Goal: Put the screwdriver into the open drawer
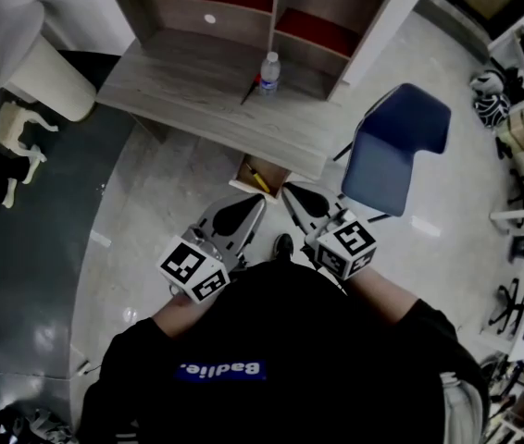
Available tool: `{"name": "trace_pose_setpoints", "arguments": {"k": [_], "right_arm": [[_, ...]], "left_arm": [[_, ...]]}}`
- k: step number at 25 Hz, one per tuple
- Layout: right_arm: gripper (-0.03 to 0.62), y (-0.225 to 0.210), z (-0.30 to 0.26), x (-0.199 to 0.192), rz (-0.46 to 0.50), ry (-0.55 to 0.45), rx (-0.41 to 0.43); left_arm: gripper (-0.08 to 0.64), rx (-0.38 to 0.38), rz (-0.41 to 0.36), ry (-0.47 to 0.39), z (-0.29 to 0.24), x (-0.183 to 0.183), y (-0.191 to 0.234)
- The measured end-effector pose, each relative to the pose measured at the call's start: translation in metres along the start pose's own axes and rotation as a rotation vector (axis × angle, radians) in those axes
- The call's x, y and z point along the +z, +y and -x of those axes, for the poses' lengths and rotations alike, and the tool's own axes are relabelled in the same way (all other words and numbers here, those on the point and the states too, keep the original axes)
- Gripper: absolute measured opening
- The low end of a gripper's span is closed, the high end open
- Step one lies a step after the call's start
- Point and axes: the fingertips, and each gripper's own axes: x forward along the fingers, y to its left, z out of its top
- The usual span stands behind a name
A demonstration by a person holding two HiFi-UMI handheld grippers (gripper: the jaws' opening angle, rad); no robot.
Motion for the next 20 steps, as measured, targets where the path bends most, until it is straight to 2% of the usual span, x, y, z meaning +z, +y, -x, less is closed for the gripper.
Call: {"name": "trace_pose_setpoints", "arguments": {"k": [4, 10, 20], "right_arm": [[0.029, 0.007, 0.007, 0.014, 0.012, -0.051, 0.010], [0.029, 0.010, 0.008, 0.022, 0.006, -0.077, 0.013], [0.028, 0.014, 0.004, 0.031, 0.028, -0.083, 0.037]], "left_arm": [[0.002, -0.017, -0.015, 0.008, -0.002, -0.001, -0.005], [0.002, -0.034, -0.016, 0.023, -0.006, -0.003, -0.007], [0.002, -0.033, -0.020, 0.026, -0.006, 0.000, -0.001]]}}
